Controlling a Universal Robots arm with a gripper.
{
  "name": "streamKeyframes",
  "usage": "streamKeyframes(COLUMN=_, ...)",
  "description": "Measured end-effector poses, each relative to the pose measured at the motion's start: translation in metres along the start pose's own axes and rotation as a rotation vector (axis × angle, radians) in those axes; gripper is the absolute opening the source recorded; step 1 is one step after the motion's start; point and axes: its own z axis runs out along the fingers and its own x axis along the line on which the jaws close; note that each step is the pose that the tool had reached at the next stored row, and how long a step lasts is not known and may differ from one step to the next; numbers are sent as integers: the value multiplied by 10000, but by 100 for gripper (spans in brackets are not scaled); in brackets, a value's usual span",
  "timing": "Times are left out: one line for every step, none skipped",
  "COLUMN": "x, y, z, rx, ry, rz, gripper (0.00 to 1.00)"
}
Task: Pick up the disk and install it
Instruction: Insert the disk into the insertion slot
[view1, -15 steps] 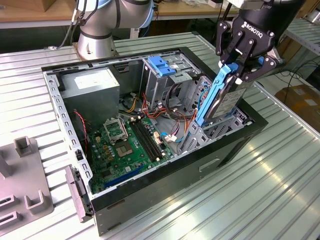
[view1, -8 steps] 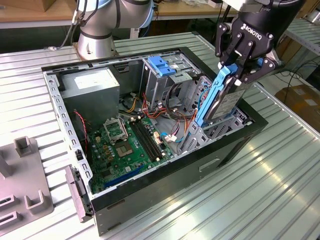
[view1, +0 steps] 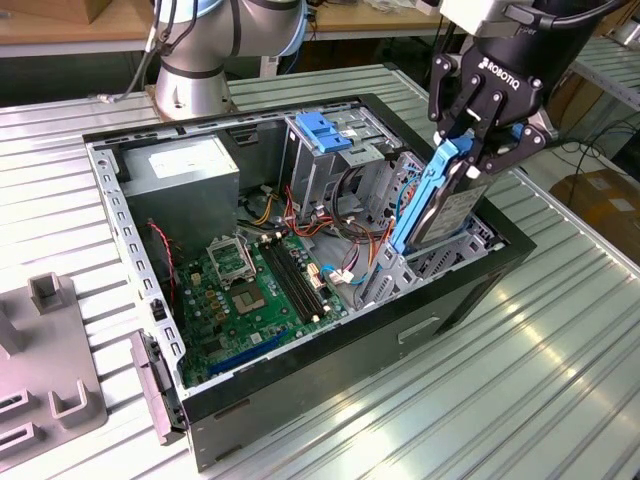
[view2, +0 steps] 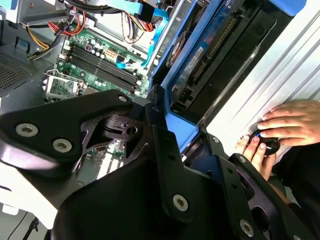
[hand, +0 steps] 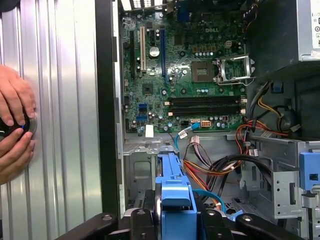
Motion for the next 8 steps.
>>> streamKeyframes(x=1, y=-1, z=10, rx=-1, ry=-1, rz=-1, gripper=37)
streamKeyframes(x=1, y=-2, z=17, rx=-2, ry=0, rz=-1, gripper=37)
streamKeyframes(x=2, y=-2, z=24, rx=-2, ry=0, rz=-1, gripper=37)
streamKeyframes(x=3, y=-3, z=33, rx=-3, ry=0, rz=0, gripper=37)
streamKeyframes(x=3, y=-4, z=43, rx=-4, ry=0, rz=0, gripper=37)
streamKeyframes(x=4, y=-4, z=52, rx=-4, ry=-1, rz=0, gripper=37)
streamKeyframes(x=4, y=-5, z=67, rx=-4, ry=-1, rz=-1, gripper=37)
streamKeyframes(x=5, y=-5, z=75, rx=-4, ry=0, rz=0, gripper=37)
